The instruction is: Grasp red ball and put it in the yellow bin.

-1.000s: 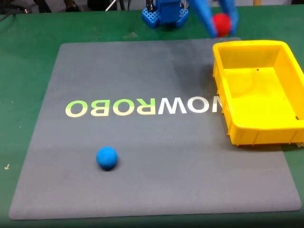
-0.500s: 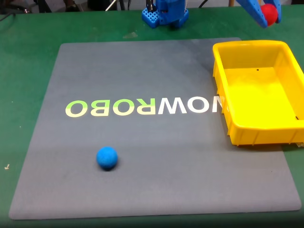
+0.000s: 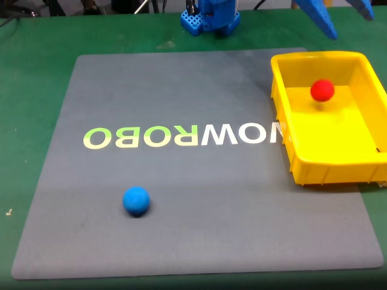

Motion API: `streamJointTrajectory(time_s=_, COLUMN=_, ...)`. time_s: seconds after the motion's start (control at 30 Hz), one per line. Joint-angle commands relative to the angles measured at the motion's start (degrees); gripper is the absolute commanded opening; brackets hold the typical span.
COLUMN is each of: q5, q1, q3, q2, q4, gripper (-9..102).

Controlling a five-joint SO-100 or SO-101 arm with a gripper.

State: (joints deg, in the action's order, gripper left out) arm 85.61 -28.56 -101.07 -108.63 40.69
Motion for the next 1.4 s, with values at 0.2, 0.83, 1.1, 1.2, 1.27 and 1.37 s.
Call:
streamJointTrajectory(time_s=0.2, q5=-0.18, q1=3.16, q3=0.79, q2=-2.64, q4=-1.05, gripper=40)
streamJointTrajectory(time_s=0.83, q5=5.71, q1=16.70, q3=-49.92, q2=-56.51, q4=19.51, gripper=15)
streamJointTrajectory(time_s=1.1, q5=9.84, q1=28.13, q3=-63.11, q2=-69.96, q4=23.73, gripper=0)
streamJointTrajectory(time_s=1.2, q5=9.93, q1=31.03, q3=-66.45, q2=-73.04, q4=24.26, gripper=0)
streamJointTrajectory(time_s=1.27, q5=9.40, q1=31.99, q3=-68.12, q2=-74.53, q4=24.52, gripper=0)
streamJointTrajectory(time_s=1.37, q5=9.58, q1=33.22, q3=-71.02, q2=-77.78, q4=26.89, gripper=0)
